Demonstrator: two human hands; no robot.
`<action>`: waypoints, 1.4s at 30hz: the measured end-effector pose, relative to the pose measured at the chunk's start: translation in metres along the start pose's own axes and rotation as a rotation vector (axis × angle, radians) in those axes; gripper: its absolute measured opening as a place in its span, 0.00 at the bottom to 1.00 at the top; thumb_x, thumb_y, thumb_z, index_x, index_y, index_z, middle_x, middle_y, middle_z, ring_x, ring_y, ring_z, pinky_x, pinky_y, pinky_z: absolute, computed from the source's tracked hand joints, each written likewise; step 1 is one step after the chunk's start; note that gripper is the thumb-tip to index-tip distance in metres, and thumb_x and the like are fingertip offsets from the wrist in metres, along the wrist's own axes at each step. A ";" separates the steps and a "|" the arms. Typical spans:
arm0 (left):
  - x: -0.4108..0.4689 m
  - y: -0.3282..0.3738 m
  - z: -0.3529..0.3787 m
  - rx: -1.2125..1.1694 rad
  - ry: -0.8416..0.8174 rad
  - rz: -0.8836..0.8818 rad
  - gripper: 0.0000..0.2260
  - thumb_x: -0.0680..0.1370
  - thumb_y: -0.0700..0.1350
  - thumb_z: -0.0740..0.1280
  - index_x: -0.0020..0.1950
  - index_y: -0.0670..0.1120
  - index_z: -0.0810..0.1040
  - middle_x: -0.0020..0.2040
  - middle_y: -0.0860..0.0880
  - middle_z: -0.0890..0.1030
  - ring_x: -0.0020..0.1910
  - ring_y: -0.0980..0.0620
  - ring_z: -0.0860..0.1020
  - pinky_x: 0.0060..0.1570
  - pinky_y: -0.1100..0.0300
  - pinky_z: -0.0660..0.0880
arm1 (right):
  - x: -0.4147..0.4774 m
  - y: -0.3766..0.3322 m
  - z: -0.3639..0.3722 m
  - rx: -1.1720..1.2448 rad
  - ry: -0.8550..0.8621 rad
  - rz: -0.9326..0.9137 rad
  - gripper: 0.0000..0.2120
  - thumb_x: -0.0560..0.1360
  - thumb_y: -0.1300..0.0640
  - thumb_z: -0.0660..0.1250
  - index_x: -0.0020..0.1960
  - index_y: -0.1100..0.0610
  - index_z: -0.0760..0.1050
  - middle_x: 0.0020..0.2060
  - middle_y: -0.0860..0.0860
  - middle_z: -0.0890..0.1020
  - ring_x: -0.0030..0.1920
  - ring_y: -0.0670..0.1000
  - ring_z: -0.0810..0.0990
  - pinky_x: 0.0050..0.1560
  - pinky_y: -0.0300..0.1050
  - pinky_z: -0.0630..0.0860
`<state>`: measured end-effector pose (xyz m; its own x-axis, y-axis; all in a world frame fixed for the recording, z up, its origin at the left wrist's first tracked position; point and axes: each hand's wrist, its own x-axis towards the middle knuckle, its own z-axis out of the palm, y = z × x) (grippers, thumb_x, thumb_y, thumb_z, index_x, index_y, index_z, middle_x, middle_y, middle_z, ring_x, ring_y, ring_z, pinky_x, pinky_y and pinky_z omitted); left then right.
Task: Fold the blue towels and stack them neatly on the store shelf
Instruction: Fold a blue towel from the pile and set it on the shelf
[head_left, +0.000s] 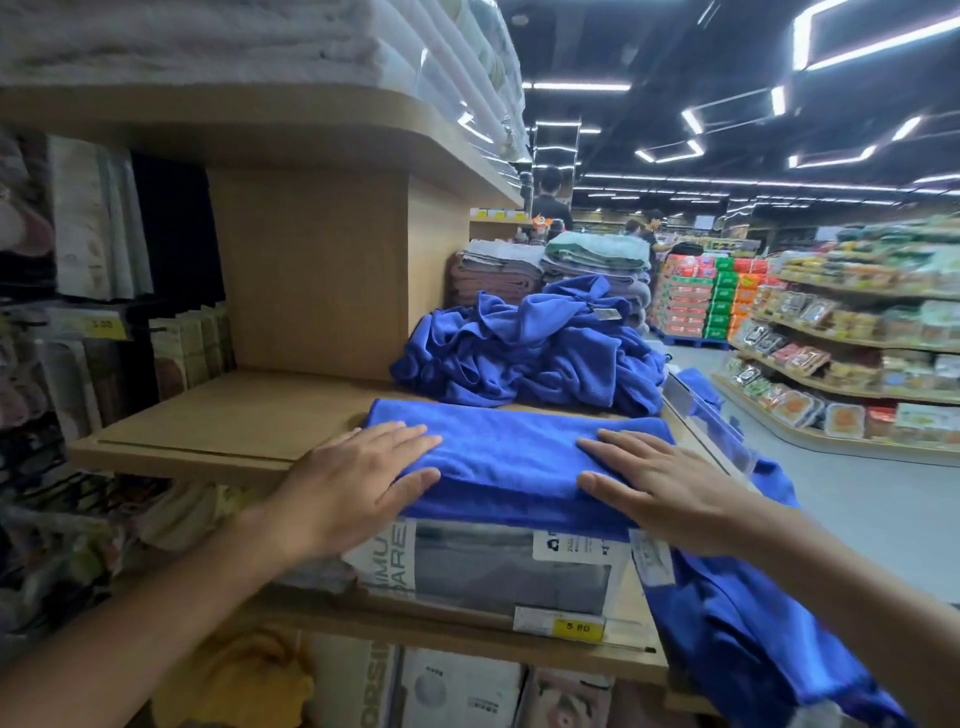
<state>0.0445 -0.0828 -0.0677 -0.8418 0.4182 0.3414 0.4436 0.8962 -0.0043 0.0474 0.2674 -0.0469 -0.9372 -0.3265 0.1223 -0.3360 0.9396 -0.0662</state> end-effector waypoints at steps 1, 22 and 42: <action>0.009 -0.004 -0.004 -0.143 -0.065 -0.036 0.34 0.79 0.71 0.40 0.79 0.59 0.64 0.79 0.60 0.62 0.78 0.62 0.58 0.76 0.62 0.54 | 0.003 0.003 -0.005 0.034 -0.022 -0.006 0.41 0.73 0.23 0.38 0.82 0.40 0.51 0.82 0.42 0.53 0.81 0.44 0.50 0.78 0.45 0.50; 0.088 0.051 0.010 -0.088 -0.317 -0.116 0.31 0.80 0.67 0.46 0.82 0.59 0.48 0.83 0.58 0.46 0.82 0.55 0.45 0.79 0.44 0.42 | 0.026 0.027 -0.023 0.026 0.055 0.427 0.30 0.82 0.39 0.55 0.75 0.58 0.62 0.71 0.60 0.73 0.69 0.61 0.72 0.60 0.53 0.69; 0.083 0.050 0.012 -0.129 -0.287 -0.120 0.35 0.78 0.72 0.44 0.82 0.59 0.49 0.83 0.58 0.48 0.81 0.56 0.45 0.79 0.45 0.42 | 0.027 0.017 -0.058 1.757 -0.009 0.687 0.27 0.74 0.57 0.74 0.71 0.63 0.72 0.61 0.59 0.82 0.59 0.59 0.83 0.59 0.53 0.80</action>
<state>-0.0069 -0.0016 -0.0506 -0.9347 0.3514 0.0537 0.3554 0.9234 0.1449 0.0214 0.2800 0.0124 -0.9306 0.0033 -0.3661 0.3519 -0.2678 -0.8969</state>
